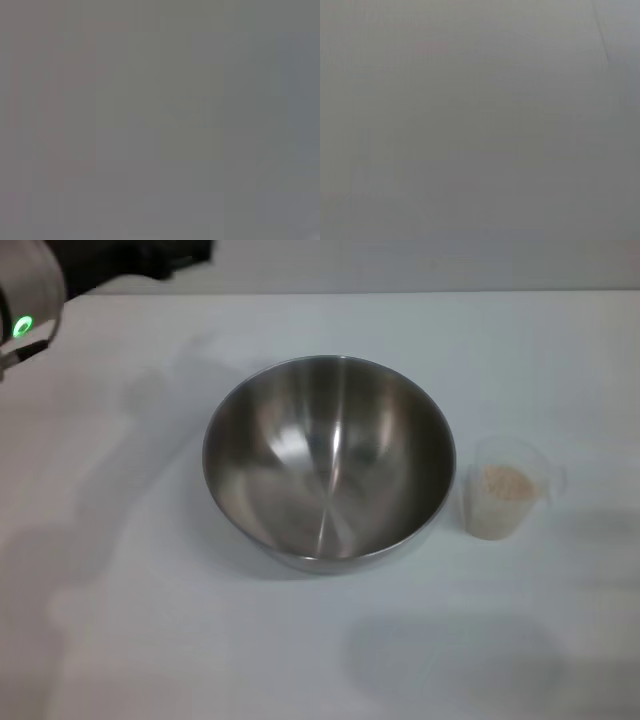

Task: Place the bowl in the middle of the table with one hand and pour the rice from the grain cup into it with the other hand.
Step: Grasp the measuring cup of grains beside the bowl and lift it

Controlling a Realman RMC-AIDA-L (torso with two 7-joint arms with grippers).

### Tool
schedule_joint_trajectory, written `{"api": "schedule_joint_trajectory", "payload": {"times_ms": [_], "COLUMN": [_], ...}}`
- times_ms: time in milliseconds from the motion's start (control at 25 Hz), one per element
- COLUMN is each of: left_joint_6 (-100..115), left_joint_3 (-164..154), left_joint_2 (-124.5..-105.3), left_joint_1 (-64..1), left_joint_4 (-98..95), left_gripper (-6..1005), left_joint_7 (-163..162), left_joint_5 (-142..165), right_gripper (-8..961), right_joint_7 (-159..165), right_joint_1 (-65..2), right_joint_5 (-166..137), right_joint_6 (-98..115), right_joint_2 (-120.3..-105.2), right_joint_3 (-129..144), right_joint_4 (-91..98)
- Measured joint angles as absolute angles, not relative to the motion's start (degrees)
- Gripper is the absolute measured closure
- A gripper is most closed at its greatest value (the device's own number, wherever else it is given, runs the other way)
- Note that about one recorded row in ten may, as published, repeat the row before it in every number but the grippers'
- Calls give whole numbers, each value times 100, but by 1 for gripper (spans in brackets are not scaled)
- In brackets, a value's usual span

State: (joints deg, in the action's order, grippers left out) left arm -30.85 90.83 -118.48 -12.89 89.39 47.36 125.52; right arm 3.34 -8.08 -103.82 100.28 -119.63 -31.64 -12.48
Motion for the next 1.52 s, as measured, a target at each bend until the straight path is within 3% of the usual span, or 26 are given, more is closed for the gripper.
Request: {"api": "schedule_joint_trajectory", "payload": {"times_ms": [120, 160, 360, 600, 720, 880, 1160, 1520], "left_joint_6": [-623, 1159, 4035, 6976, 8579, 8923, 8890, 8797], "left_joint_3": [8009, 7358, 6373, 5857, 5827, 5818, 5799, 5760], "left_joint_2": [-11825, -11829, -11832, -11837, -11892, -11914, -11913, -11909], "left_joint_1": [-613, -300, -47, -188, -822, -1007, -899, -880], "left_joint_4": [9013, 8788, 7975, 5749, 3297, 2193, 1978, 1926], "left_gripper": [207, 189, 136, 136, 136, 136, 136, 136], "left_joint_7": [5203, 5353, 5177, 3225, 1519, 792, 670, 641], "left_joint_5": [12644, 12903, 13312, 14524, 14626, 14447, 14239, 14236], "right_gripper": [116, 115, 115, 115, 115, 115, 114, 114], "right_joint_7": [333, 334, 331, 304, 295, 287, 282, 281], "right_joint_1": [-789, -776, -758, -718, -601, -392, -114, -305], "right_joint_5": [-10379, -10383, -10398, -10404, -10406, -10407, -10406, -10406], "right_joint_6": [10038, 10061, 10109, 10077, 10033, 9941, 9306, 8836], "right_joint_2": [-11962, -11958, -11951, -11954, -11954, -11953, -11973, -11973], "right_joint_3": [-3164, -3164, -2944, -2408, -2044, -1605, -1117, -780], "right_joint_4": [-1248, -1242, -1178, -1090, -1070, -1003, -1003, -1056]}}
